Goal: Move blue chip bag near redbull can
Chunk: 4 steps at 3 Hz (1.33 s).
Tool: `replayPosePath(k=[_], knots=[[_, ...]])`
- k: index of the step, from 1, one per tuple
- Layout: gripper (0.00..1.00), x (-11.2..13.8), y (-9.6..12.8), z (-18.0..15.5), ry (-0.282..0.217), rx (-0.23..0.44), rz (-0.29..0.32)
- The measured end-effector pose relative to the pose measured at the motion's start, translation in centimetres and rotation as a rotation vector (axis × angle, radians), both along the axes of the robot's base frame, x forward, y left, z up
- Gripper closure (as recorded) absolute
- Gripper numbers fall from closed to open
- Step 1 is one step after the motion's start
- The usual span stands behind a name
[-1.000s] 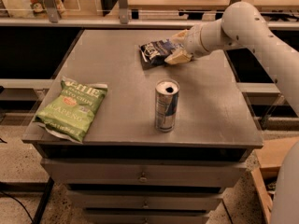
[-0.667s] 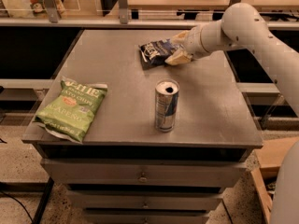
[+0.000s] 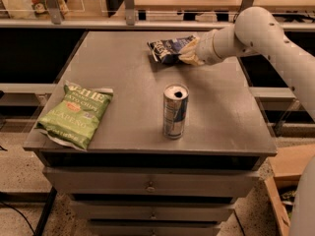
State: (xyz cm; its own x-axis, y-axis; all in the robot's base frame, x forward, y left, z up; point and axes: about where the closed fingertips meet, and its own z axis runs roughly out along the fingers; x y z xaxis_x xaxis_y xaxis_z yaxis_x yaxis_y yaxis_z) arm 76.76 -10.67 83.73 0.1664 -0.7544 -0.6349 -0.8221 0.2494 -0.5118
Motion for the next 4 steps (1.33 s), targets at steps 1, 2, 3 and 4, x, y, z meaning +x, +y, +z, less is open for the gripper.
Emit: replayPosePath(k=[1, 2, 3, 4], knots=[[1.0, -0.6, -0.4, -0.2, 0.008, -0.01, 0.001], [1.0, -0.6, -0.5, -0.1, 0.008, -0.01, 0.001], [1.0, -3.1, -1.2, 1.8, -0.01, -0.031, 0.017], [1.0, -7.3, -2.4, 4.9, -0.045, -0.05, 0.01]])
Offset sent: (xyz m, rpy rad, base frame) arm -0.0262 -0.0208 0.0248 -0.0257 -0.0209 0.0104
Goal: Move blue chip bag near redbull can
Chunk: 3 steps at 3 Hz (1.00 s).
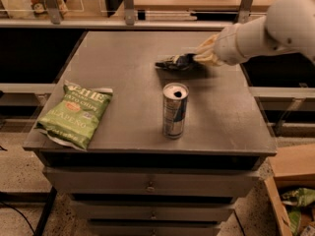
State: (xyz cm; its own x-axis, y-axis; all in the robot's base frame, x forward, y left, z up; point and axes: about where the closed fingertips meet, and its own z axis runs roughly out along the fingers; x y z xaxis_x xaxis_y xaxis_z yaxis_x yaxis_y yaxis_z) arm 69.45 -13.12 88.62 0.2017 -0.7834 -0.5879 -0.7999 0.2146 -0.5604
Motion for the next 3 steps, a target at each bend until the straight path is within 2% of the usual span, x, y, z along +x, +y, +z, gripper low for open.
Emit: replayPosePath(k=[1, 2, 3], knots=[[1.0, -4.8, -0.6, 2.1, -0.011, -0.002, 0.009], [1.0, -5.0, -0.4, 1.7, -0.006, 0.004, 0.004], [1.0, -6.4, -0.4, 1.8, -0.012, 0.005, 0.007]])
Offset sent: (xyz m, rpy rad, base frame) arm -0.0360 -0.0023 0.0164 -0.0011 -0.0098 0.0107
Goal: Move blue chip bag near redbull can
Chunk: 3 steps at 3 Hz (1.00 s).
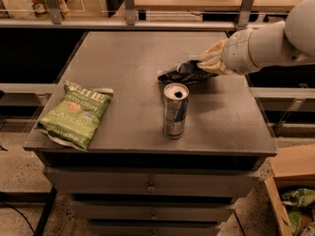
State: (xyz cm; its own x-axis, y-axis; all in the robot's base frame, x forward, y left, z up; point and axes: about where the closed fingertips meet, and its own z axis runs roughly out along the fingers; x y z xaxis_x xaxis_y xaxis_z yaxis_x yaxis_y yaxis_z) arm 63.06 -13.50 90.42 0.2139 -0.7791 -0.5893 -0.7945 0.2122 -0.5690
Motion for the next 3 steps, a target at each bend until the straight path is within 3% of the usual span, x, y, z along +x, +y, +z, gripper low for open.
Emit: replayPosePath(k=[1, 3], knots=[[1.0, -2.1, -0.5, 0.5, -0.006, -0.007, -0.008], [0.59, -5.1, -0.8, 0.1, 0.028, -0.015, -0.004]])
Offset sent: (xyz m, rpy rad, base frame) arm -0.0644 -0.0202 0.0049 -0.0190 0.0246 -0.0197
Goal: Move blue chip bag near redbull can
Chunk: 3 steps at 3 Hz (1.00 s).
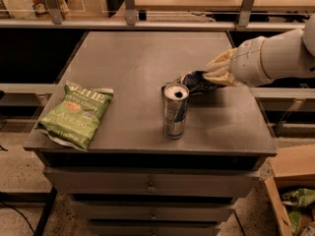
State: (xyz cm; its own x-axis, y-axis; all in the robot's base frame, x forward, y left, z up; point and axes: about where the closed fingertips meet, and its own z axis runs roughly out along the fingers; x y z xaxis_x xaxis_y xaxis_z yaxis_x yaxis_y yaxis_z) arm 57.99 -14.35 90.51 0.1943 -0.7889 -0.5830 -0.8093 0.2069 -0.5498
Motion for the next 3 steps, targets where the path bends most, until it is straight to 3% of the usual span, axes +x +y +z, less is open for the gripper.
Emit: replayPosePath(k=[2, 3], knots=[[0.13, -0.63, 0.45, -0.36, 0.023, 0.005, 0.023], [0.0, -0.64, 0.65, -0.38, 0.023, 0.004, 0.026]])
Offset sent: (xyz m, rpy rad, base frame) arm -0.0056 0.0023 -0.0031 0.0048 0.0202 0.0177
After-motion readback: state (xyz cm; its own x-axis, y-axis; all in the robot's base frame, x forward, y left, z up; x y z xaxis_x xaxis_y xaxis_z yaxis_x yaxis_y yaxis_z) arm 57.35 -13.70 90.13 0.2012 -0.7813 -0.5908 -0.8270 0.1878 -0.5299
